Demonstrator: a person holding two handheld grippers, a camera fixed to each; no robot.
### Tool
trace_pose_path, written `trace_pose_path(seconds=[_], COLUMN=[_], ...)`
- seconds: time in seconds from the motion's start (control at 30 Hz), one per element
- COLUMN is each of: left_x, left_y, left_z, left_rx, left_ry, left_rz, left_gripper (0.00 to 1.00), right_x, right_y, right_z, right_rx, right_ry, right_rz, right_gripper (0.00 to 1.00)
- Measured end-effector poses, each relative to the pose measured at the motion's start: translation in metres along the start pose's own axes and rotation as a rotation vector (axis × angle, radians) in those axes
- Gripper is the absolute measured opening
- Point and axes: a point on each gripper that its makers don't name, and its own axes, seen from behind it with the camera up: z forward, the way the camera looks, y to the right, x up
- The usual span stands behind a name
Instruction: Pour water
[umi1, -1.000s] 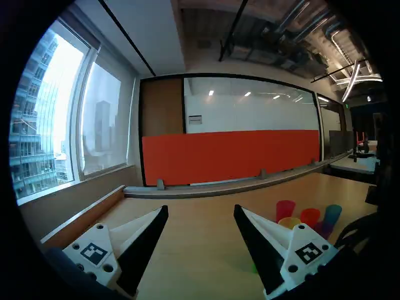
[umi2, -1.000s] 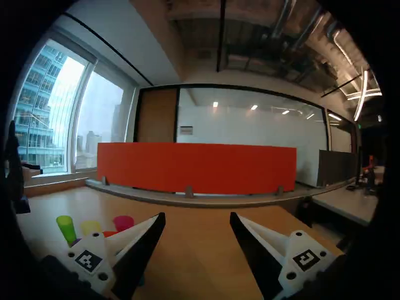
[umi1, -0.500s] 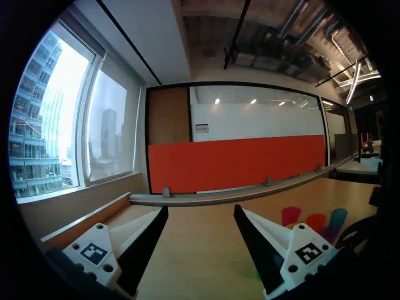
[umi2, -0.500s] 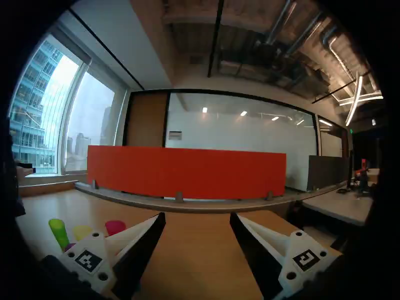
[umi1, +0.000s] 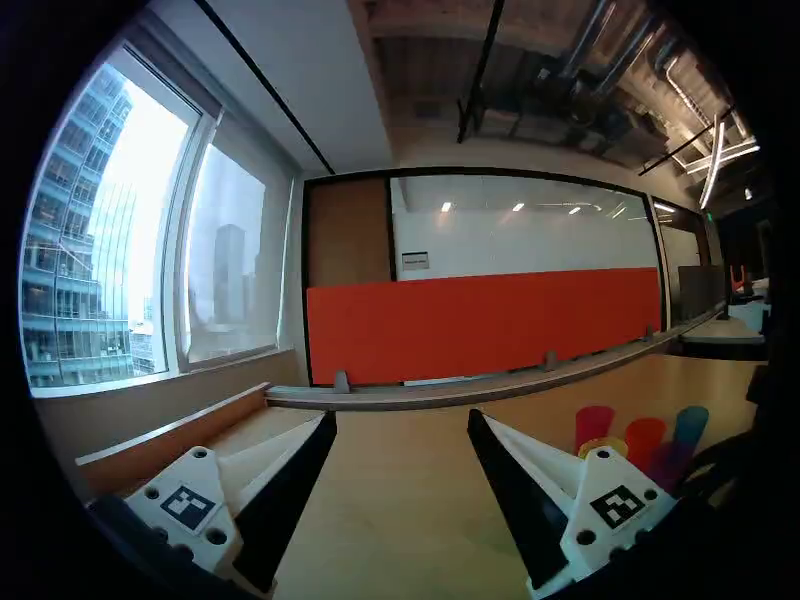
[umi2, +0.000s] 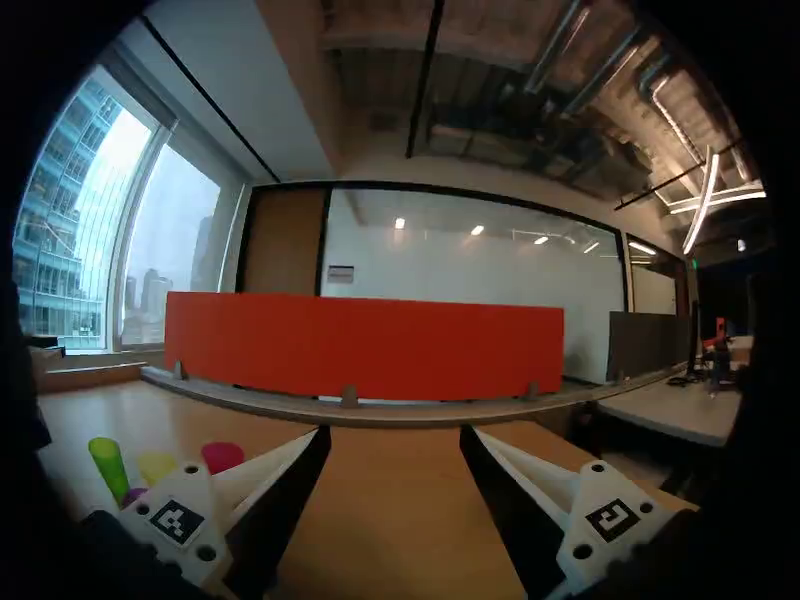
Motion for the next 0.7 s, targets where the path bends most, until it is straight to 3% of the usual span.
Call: trace_pose_path(seconds=[0.3,0.7], left_x=[-0.019,-0.033], left_y=[0.007,0.023], left_z=[0.003,0.005], left_rx=[0.006,-0.002], left_ry=[-0.005,-0.015], left_rz=[-0.037,-0.042], left_gripper=[0.98,0.97], right_x=[-0.009,-0.011], right_y=[-0.004,-0.006], right_z=[0.000,-0.001], right_rx=[0.003,0.011], right_ry=[-0.025,-0.034], right_rz=[-0.001,0.006], right_gripper=[1.00,1.00])
